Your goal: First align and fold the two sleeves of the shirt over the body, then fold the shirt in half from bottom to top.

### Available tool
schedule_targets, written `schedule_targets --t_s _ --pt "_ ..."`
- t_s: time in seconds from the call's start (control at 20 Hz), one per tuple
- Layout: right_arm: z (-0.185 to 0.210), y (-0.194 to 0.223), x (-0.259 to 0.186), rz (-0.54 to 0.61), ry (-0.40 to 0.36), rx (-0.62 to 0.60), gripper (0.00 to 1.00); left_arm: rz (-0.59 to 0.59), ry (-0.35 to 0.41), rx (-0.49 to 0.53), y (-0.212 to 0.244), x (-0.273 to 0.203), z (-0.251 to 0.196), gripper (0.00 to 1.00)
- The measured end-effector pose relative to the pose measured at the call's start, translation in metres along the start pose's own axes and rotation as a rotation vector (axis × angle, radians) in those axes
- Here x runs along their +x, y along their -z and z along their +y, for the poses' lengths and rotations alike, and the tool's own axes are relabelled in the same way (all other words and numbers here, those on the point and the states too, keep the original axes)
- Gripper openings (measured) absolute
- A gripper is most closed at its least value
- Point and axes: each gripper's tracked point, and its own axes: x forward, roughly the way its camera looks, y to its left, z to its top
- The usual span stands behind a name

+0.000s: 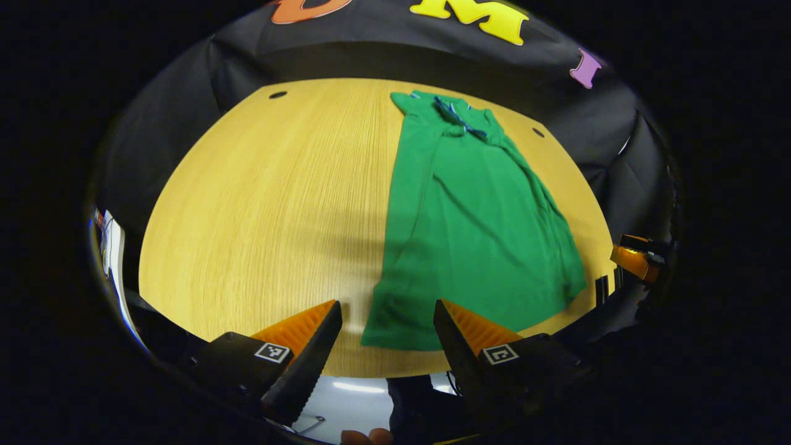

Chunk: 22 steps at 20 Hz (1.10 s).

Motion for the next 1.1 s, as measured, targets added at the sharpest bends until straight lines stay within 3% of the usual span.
schedule_targets --t_s 0.3,0.6,0.65,0.7,0.75,0.8,1.1 --pt "-0.005 0.047 0.025 0.158 0.006 -0.006 0.97 0.075 -0.018 0.022 0.019 0.017 0.007 0.97" --pt "-0.011 0.051 0.042 0.208 0.026 -0.042 0.97 0.099 -0.063 0.044 0.02 0.02 0.01 0.96" --pt "-0.011 0.052 0.045 0.216 0.026 -0.044 0.97 0.108 -0.083 0.05 0.02 0.021 0.012 1.0" --pt "-0.01 0.054 0.047 0.227 0.027 -0.048 0.97 0.111 -0.096 0.057 0.021 0.022 0.013 0.95" --pt "-0.01 0.056 0.049 0.236 0.026 -0.054 0.97 0.116 -0.101 0.056 0.021 0.022 0.012 1.0" --pt "-0.009 0.058 0.051 0.246 0.025 -0.058 0.97 0.118 -0.104 0.049 0.021 0.022 0.011 0.95" --pt "-0.004 0.064 0.055 0.277 -0.001 -0.045 0.96 0.143 -0.114 0.04 0.021 0.023 0.011 0.96"
